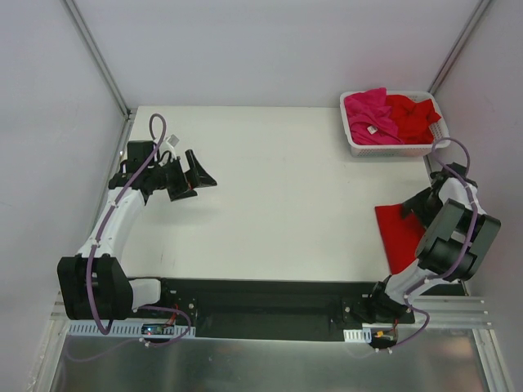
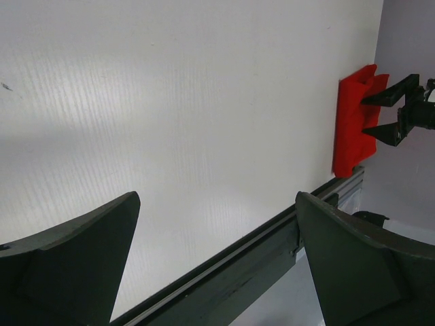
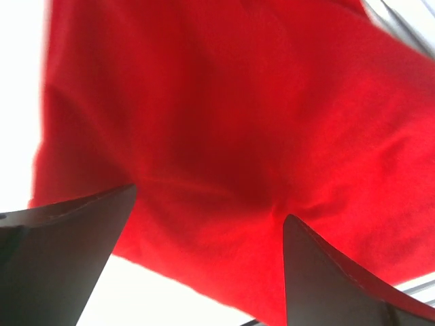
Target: Fold and stack the t-shirts
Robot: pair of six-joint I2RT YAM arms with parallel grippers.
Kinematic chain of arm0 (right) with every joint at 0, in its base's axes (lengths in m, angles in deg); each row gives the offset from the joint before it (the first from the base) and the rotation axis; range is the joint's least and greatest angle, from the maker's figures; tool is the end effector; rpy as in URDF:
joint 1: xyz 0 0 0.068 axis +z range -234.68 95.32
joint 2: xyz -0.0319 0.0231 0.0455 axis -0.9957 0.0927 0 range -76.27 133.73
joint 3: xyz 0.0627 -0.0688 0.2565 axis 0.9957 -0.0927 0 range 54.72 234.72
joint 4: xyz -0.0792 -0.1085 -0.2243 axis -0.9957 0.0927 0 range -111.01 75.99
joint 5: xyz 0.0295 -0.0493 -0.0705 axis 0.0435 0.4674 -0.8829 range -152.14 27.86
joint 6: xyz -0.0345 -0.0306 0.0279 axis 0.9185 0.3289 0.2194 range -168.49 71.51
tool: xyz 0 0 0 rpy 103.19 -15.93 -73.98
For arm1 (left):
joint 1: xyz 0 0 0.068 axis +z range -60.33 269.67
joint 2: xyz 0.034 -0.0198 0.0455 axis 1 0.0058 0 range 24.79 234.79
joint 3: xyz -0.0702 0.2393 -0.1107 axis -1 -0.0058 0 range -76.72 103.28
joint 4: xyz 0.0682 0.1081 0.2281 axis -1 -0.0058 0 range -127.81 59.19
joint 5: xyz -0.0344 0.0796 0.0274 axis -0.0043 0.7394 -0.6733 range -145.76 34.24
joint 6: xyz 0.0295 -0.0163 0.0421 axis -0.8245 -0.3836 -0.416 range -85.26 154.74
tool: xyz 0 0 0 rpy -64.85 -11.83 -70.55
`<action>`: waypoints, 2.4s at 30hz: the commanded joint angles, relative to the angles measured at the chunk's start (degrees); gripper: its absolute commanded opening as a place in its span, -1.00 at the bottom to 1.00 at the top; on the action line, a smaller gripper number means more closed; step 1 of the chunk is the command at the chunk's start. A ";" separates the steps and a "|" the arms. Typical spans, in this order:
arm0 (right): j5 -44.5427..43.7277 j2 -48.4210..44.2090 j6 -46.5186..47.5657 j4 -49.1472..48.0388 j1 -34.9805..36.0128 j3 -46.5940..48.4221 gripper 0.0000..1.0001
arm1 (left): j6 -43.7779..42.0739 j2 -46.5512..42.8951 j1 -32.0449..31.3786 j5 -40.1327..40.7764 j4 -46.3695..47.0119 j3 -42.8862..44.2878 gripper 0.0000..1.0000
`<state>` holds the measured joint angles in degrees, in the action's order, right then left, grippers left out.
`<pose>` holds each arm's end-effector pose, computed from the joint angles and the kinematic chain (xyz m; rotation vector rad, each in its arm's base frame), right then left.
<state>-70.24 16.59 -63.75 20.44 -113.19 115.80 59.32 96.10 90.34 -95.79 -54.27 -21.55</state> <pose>0.2653 -0.1498 0.1946 1.0926 2.6398 -0.2496 0.2657 -0.0198 0.2887 -0.1144 2.2563 -1.0105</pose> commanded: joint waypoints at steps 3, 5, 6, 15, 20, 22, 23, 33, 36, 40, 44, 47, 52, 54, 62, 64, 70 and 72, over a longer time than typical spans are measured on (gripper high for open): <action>-0.07 2.24 1.74 -2.43 0.21 -2.27 0.92 | -1.46 -2.05 -0.40 0.30 -1.06 -0.69 0.98; 0.10 2.33 0.51 -2.51 0.21 -2.89 0.92 | -1.55 -1.96 -0.40 0.30 -1.15 -0.34 0.99; -0.07 2.33 -0.02 -2.52 0.21 -3.16 0.91 | -1.64 -1.79 -0.40 0.22 -1.23 -0.16 0.99; -1.57 2.42 -2.66 -0.59 0.21 -4.04 0.92 | -1.99 -0.91 -0.32 0.39 -1.41 1.07 0.99; -2.36 2.06 -3.36 0.38 0.21 -4.56 0.92 | -2.17 -0.82 -0.32 0.39 -1.41 1.07 0.99; -2.62 1.98 -3.63 1.00 0.21 -4.74 0.92 | -2.25 -0.91 -0.49 0.39 -1.32 1.16 0.99; -2.71 1.89 -3.63 1.09 0.21 -4.92 0.92 | -2.25 -0.91 -0.40 0.39 -1.41 1.16 0.98; -3.42 0.83 -4.16 2.05 -0.75 -6.76 0.92 | -2.43 -1.79 -0.40 -0.05 -1.41 0.20 0.98; -3.59 0.13 -4.07 1.97 -0.93 -7.20 0.92 | -2.52 -2.05 -0.40 -0.14 -1.41 -0.16 0.99; -3.85 -0.57 -3.81 3.19 -1.02 -5.89 0.92 | -2.60 -2.40 -0.40 -0.31 -1.41 -0.33 0.99; -3.94 -1.01 -3.63 4.51 -1.46 -4.57 0.92 | -2.52 -2.49 -0.40 -0.40 -1.41 -0.16 0.98; -4.47 -3.47 -3.63 5.83 -1.37 -3.17 0.92 | -2.52 -2.49 -0.49 -0.49 -1.41 0.02 0.99; -8.24 -11.81 -0.83 7.85 2.05 2.27 0.92 | -2.43 -2.66 -0.40 -0.57 -1.41 0.28 0.99; -9.49 -11.56 0.14 9.26 5.72 8.32 0.92 | -2.08 -2.75 -0.40 -0.66 -1.41 0.28 0.99; 17.40 -14.10 10.59 -2.05 23.66 29.34 0.92 | -1.82 -3.28 -0.49 -1.28 -1.41 0.28 0.99; 29.40 -13.06 13.59 -8.65 28.42 34.51 0.92 | -1.73 -3.46 -0.49 -1.19 -1.41 0.19 0.99; 56.38 2.23 24.52 10.88 42.38 50.00 0.92 | -5.06 -1.09 -1.98 -8.38 -1.41 2.47 0.99; 39.97 2.85 27.83 19.49 47.57 47.48 0.92 | -6.03 -0.03 -2.59 -10.59 -1.67 4.75 0.99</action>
<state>-27.25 14.78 -47.32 19.28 -71.75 164.41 56.93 94.79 89.53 -99.62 -55.80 -21.46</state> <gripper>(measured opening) 0.959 0.993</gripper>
